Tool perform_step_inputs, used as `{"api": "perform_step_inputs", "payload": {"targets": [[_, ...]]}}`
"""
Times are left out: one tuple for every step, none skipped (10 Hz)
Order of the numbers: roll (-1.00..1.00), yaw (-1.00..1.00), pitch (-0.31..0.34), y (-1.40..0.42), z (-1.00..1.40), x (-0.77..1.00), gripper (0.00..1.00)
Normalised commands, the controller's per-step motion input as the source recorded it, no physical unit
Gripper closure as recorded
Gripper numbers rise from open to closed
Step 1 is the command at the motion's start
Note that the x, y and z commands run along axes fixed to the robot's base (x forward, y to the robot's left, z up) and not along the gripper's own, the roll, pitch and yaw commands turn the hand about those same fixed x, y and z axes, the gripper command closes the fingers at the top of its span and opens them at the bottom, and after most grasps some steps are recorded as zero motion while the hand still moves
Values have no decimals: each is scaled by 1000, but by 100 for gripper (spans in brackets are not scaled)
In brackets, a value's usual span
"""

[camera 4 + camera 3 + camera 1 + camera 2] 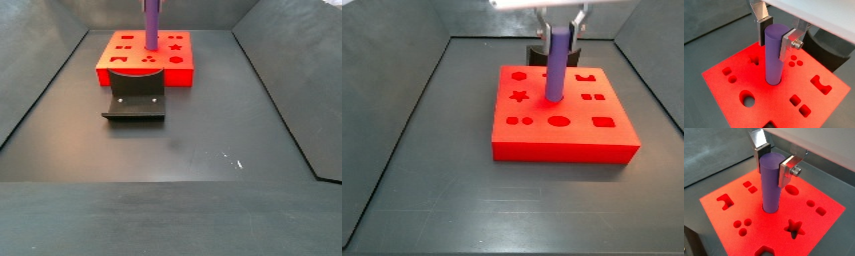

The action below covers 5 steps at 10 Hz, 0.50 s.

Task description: Insert the round object.

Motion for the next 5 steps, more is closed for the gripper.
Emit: {"api": "perform_step_inputs", "payload": {"targets": [[234,0,0,-46,-851,377,100],[226,0,0,-51,-869,360,100],[254,0,0,-23,-817,323,100],[296,0,0,-114,-786,43,100],[0,0,0,0,0,0,100]]}}
